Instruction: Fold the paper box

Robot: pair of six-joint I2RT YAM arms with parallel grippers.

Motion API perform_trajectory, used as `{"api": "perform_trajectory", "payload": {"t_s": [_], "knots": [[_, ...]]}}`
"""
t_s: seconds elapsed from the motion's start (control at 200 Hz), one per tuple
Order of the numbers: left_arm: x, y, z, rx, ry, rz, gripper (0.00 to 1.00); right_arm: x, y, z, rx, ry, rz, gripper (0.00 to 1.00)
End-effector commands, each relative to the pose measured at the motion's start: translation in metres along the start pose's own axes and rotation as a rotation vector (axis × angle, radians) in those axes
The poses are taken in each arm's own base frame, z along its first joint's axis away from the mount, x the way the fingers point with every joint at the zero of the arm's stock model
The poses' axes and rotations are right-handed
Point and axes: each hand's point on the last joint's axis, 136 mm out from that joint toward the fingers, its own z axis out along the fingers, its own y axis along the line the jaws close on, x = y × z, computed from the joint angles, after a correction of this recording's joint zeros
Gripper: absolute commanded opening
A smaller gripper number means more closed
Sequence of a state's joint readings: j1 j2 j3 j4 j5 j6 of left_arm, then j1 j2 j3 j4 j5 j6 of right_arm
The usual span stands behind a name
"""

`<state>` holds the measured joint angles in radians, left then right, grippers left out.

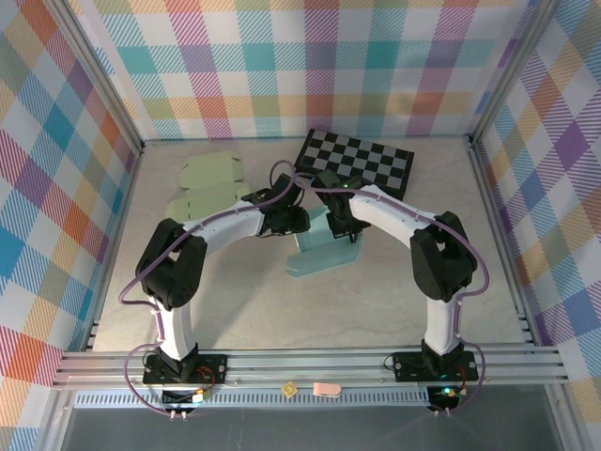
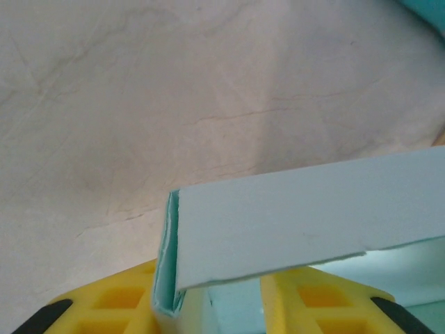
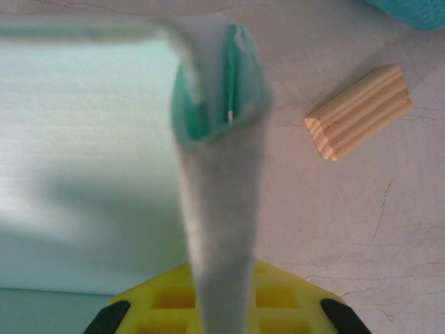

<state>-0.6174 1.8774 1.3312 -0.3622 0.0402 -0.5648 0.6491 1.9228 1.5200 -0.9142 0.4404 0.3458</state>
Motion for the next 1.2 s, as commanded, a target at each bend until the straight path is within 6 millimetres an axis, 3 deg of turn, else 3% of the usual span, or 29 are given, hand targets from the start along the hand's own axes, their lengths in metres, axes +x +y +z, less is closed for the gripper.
{"api": "perform_trajectory", "payload": {"t_s": [0.0, 0.13, 0.52, 0.74, 0.88, 1.195], "knots": [[-0.004, -0.012, -0.003, 0.056, -0.025, 0.024, 0.29, 0.008, 0.003, -0.002, -0.009, 0.027, -0.01, 0.0], [0.0, -0.004, -0.002, 0.019, -0.013, 0.022, 0.19, 0.008, 0.002, -0.003, -0.008, 0.027, -0.009, 0.0], [0.005, 0.011, 0.008, -0.078, -0.007, 0.042, 0.26, 0.007, 0.004, -0.004, -0.019, 0.027, -0.003, 0.0], [0.008, 0.011, 0.01, -0.111, -0.003, 0.065, 0.19, 0.007, 0.004, -0.004, -0.018, 0.029, 0.002, 0.0], [0.01, 0.017, 0.01, -0.158, -0.006, 0.077, 0.06, 0.007, 0.004, -0.004, -0.015, 0.03, 0.002, 0.0], [0.016, 0.025, 0.008, -0.24, -0.007, 0.093, 0.0, 0.007, 0.003, -0.004, -0.009, 0.03, 0.001, 0.0]]}}
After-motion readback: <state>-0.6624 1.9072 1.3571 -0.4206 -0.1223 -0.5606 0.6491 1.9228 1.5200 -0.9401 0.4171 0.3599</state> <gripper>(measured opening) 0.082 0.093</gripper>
